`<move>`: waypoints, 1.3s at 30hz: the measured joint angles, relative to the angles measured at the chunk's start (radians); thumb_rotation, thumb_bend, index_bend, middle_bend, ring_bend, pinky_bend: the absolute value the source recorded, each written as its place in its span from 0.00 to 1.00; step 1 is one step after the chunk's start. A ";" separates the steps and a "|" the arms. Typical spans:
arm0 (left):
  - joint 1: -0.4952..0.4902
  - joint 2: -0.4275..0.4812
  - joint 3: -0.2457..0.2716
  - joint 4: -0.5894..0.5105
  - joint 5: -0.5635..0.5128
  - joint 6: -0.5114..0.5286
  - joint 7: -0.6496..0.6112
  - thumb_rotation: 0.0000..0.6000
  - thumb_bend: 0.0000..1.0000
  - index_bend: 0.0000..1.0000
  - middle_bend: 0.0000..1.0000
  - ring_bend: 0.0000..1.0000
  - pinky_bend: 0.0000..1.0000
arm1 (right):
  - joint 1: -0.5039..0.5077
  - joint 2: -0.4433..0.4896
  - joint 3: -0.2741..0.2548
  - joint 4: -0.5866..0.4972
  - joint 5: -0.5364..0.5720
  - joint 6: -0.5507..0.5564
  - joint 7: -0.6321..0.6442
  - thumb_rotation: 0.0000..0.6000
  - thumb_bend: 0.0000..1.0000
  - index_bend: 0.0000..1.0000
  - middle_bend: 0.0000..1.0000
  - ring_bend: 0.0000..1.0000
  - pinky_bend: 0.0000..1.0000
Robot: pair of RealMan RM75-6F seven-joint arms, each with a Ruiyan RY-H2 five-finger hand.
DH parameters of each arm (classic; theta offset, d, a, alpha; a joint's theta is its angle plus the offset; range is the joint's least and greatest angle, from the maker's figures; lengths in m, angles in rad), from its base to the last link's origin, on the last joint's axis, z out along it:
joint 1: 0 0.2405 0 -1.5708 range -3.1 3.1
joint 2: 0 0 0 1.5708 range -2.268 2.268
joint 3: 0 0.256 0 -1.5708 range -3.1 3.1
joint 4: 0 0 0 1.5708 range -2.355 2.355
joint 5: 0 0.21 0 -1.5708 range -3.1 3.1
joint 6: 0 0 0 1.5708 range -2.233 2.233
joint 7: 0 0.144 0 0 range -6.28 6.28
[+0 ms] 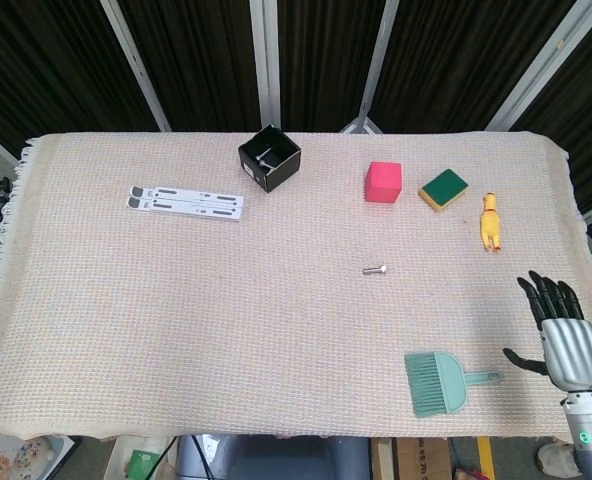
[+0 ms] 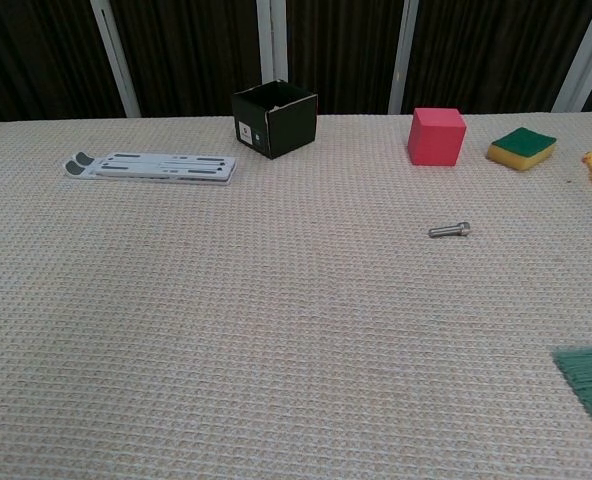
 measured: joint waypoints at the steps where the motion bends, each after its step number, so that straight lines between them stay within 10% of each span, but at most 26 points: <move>1: -0.003 -0.002 0.000 -0.001 -0.002 -0.008 0.003 1.00 0.23 0.11 0.00 0.00 0.00 | 0.017 0.010 0.007 -0.014 0.003 -0.024 -0.007 1.00 0.09 0.13 0.02 0.03 0.00; 19: -0.013 -0.006 -0.009 -0.003 -0.023 -0.022 0.026 1.00 0.23 0.11 0.00 0.00 0.00 | 0.455 0.090 0.175 -0.193 0.431 -0.580 -0.169 1.00 0.12 0.31 0.05 0.11 0.01; 39: -0.035 -0.012 -0.022 0.002 -0.056 -0.060 0.036 1.00 0.23 0.11 0.00 0.00 0.00 | 0.728 -0.301 0.139 0.070 0.953 -0.459 -0.561 1.00 0.32 0.41 0.08 0.14 0.03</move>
